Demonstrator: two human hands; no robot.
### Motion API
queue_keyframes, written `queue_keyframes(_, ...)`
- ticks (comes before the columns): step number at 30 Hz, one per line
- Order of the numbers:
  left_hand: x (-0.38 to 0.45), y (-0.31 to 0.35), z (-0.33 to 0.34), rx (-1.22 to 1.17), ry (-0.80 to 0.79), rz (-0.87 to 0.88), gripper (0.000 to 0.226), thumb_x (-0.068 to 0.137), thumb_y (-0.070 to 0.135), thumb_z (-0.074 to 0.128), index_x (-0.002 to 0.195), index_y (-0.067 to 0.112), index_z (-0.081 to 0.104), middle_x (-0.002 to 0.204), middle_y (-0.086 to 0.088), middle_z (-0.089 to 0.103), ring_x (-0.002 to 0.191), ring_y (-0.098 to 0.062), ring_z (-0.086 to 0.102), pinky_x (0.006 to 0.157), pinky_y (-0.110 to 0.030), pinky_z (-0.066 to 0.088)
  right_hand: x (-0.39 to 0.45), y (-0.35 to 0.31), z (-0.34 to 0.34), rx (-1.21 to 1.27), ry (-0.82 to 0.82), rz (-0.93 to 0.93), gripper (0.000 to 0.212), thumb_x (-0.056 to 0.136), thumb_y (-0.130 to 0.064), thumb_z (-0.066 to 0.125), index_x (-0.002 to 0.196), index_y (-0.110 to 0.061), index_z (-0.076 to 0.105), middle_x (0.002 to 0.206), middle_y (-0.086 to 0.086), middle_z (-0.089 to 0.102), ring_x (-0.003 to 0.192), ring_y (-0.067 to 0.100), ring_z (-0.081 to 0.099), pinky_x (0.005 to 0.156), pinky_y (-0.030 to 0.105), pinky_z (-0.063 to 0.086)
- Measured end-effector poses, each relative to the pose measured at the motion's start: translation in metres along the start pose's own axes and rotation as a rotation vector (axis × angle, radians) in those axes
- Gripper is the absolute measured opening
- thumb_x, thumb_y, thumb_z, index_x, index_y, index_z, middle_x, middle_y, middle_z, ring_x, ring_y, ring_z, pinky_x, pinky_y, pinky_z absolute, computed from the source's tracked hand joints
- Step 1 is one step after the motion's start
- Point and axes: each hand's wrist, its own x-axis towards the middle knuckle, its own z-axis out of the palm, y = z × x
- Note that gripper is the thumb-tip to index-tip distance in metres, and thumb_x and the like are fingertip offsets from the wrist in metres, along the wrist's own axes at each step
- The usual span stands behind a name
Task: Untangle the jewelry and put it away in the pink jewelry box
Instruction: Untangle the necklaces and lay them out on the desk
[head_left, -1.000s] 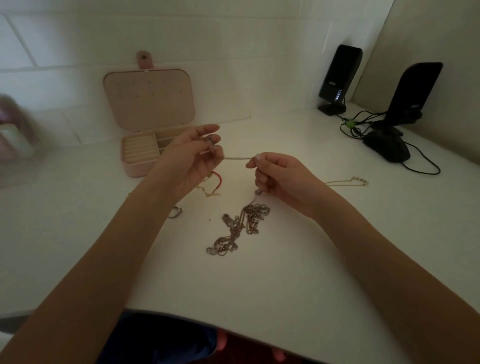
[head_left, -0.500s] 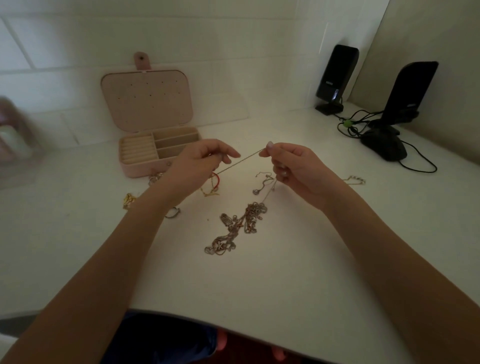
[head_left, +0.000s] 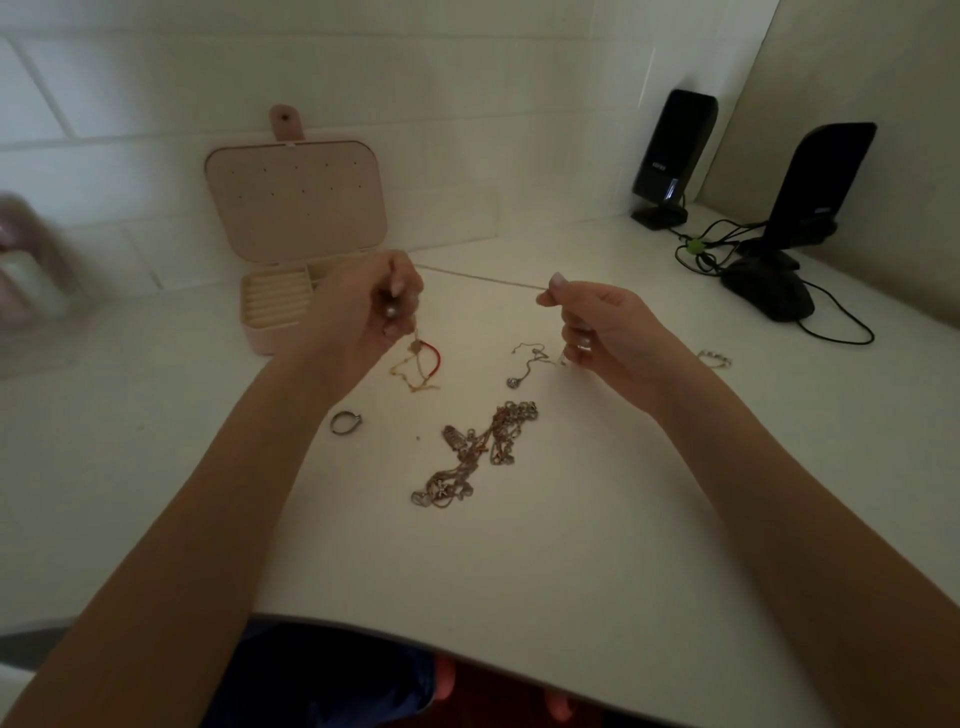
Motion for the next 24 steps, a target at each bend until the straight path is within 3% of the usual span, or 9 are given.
queue_keyframes(5, -0.001, 0.005, -0.006, -0.477, 0.024, -0.042, 0.028, 0.078, 0.011, 0.04, 0.051, 0.017, 0.046, 0.06, 0.004, 0.038, 0.051, -0.007, 0.028, 0.047, -0.016, 0.024, -0.002, 0.0, 0.0, -0.119, -0.02, 0.036, 0.024, 0.088, -0.036, 0.061, 0.084, -0.015, 0.07, 0.059, -0.006, 0.029, 0.051, 0.009, 0.027, 0.056, 0.025, 0.03)
queue_keyframes(12, 0.001, 0.007, -0.023, -0.927, -0.013, -0.002, 0.023, 0.079, 0.008, 0.04, 0.057, 0.012, 0.047, 0.061, 0.0, 0.044, 0.049, -0.012, 0.036, 0.048, -0.02, 0.031, -0.004, 0.0, 0.004, -0.484, -0.025, 0.017, 0.035, 0.087, -0.049, 0.057, 0.076, -0.021, 0.075, 0.056, 0.003, 0.031, 0.049, 0.011, 0.029, 0.052, 0.024, 0.03)
queue_keyframes(15, 0.002, 0.007, -0.022, -0.901, 0.0, 0.003, 0.025, 0.079, 0.008, 0.04, 0.057, 0.013, 0.049, 0.06, 0.001, 0.044, 0.049, -0.011, 0.036, 0.047, -0.019, 0.033, -0.007, -0.001, 0.007, -0.614, -0.028, -0.026, 0.038, 0.09, -0.047, 0.054, 0.077, -0.019, 0.075, 0.052, -0.007, 0.047, 0.047, -0.001, 0.041, 0.054, 0.014, 0.034)
queue_keyframes(17, 0.001, 0.006, -0.018, -0.849, -0.045, -0.009, 0.025, 0.08, 0.007, 0.042, 0.057, 0.013, 0.051, 0.06, 0.001, 0.045, 0.049, -0.01, 0.038, 0.047, -0.018, 0.034, -0.008, -0.002, 0.01, -0.622, -0.072, -0.048, 0.038, 0.092, -0.044, 0.054, 0.079, -0.015, 0.076, 0.055, -0.016, 0.056, 0.051, -0.007, 0.049, 0.059, 0.015, 0.035)
queue_keyframes(19, 0.001, 0.004, -0.014, -0.796, -0.114, -0.035, 0.017, 0.072, 0.003, 0.054, 0.058, 0.012, 0.053, 0.061, 0.001, 0.047, 0.049, -0.009, 0.041, 0.047, -0.017, 0.035, -0.011, -0.004, 0.014, -0.588, -0.175, -0.083, 0.036, 0.092, -0.043, 0.054, 0.08, -0.016, 0.075, 0.054, -0.014, 0.055, 0.051, -0.003, 0.048, 0.06, 0.017, 0.039)
queue_keyframes(21, 0.003, 0.003, -0.009, -0.686, -0.176, -0.044, 0.012, 0.063, 0.002, 0.062, 0.06, 0.012, 0.058, 0.062, 0.001, 0.05, 0.051, -0.008, 0.045, 0.048, -0.016, 0.039, -0.012, -0.003, 0.019, -0.614, -0.237, -0.144, 0.031, 0.089, -0.042, 0.057, 0.079, -0.019, 0.075, 0.076, -0.005, 0.066, 0.068, 0.004, 0.059, 0.067, 0.019, 0.048)
queue_keyframes(24, 0.004, -0.001, 0.0, -0.336, -0.169, 0.016, 0.025, 0.077, -0.004, 0.052, 0.065, 0.013, 0.064, 0.067, 0.0, 0.058, 0.057, -0.008, 0.052, 0.05, -0.017, 0.043, -0.011, 0.0, 0.026, -0.683, -0.172, -0.258, 0.023, 0.086, -0.038, 0.063, 0.079, -0.019, 0.075, 0.099, -0.004, 0.066, 0.087, 0.007, 0.061, 0.071, 0.008, 0.046)
